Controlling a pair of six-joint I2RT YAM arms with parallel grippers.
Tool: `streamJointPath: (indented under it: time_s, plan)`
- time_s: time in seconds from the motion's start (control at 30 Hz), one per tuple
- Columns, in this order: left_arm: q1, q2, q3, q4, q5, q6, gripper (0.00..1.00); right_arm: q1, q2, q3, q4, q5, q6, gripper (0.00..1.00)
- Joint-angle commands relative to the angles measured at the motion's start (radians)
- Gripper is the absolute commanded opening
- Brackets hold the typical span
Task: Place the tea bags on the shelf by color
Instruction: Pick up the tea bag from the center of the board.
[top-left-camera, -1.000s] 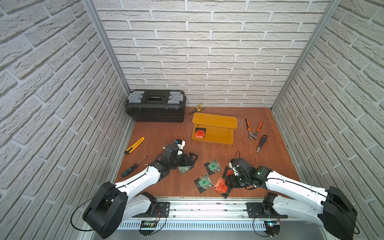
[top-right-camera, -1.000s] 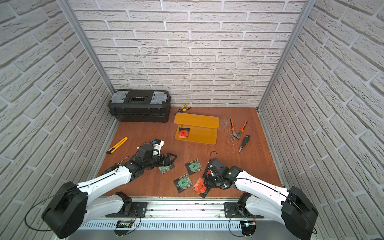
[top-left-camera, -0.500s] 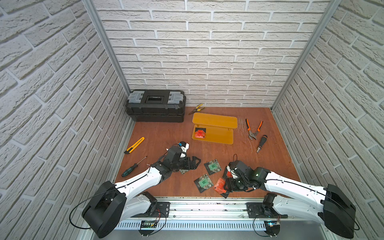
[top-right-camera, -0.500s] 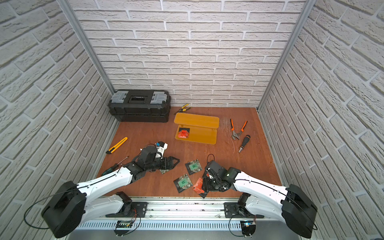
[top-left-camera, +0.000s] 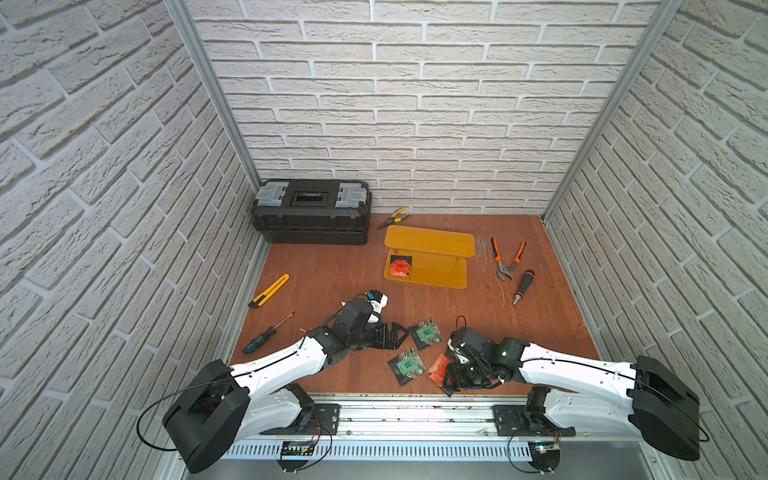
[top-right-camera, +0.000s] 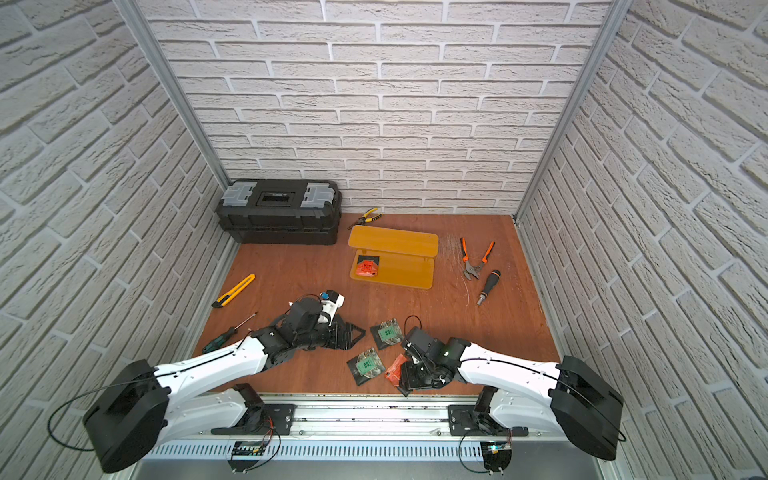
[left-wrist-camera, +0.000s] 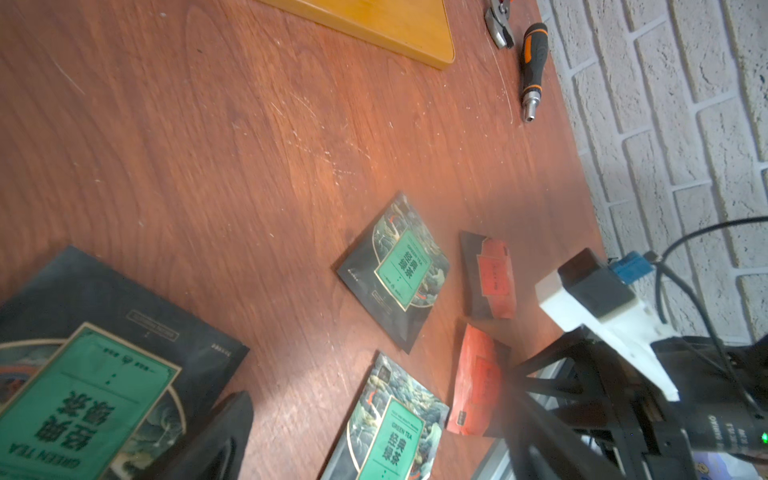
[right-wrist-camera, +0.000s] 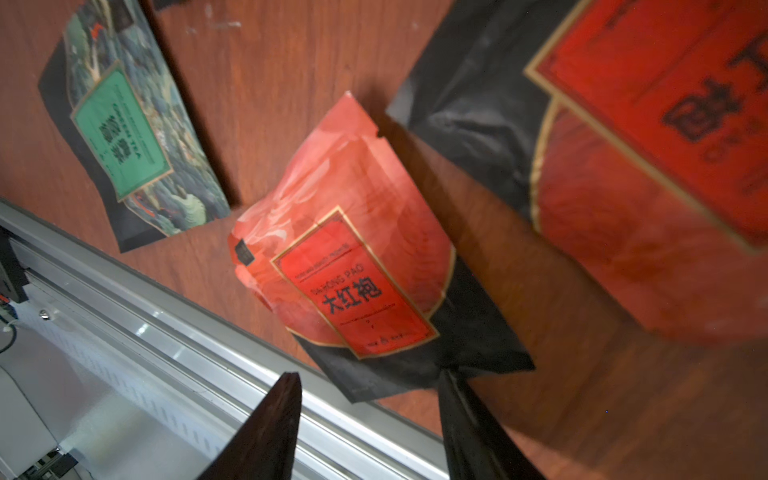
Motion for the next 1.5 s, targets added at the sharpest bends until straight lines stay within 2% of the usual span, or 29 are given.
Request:
streamJointPath:
  time_s: [0.0, 0.33, 0.53, 0.8, 1.07, 1.47]
  plan:
    - [-0.017, 0.003, 0.019, 0.002, -0.012, -0.007, 0.97, 0.021, 0.034, 0.0, 0.06, -0.005, 0.022, 0.57]
    - [-0.076, 0.034, 0.02, 0.037, -0.02, -0.052, 0.86, 0.063, 0.11, 0.046, 0.135, 0.017, 0.038, 0.55]
    - [-0.118, 0.069, 0.041, 0.076, -0.034, -0.063, 0.8, 0.067, 0.024, 0.063, 0.054, 0.103, 0.027, 0.55]
    - [-0.171, 0.161, 0.093, 0.124, -0.019, -0.068, 0.65, 0.052, -0.061, 0.054, -0.007, 0.225, -0.009, 0.56]
    - [-0.238, 0.262, 0.137, 0.181, -0.015, -0.098, 0.55, 0.009, -0.071, -0.006, 0.046, 0.199, -0.012, 0.54]
    - [-0.306, 0.398, 0.167, 0.254, 0.014, -0.143, 0.44, -0.032, -0.182, -0.091, 0.063, 0.182, 0.022, 0.52]
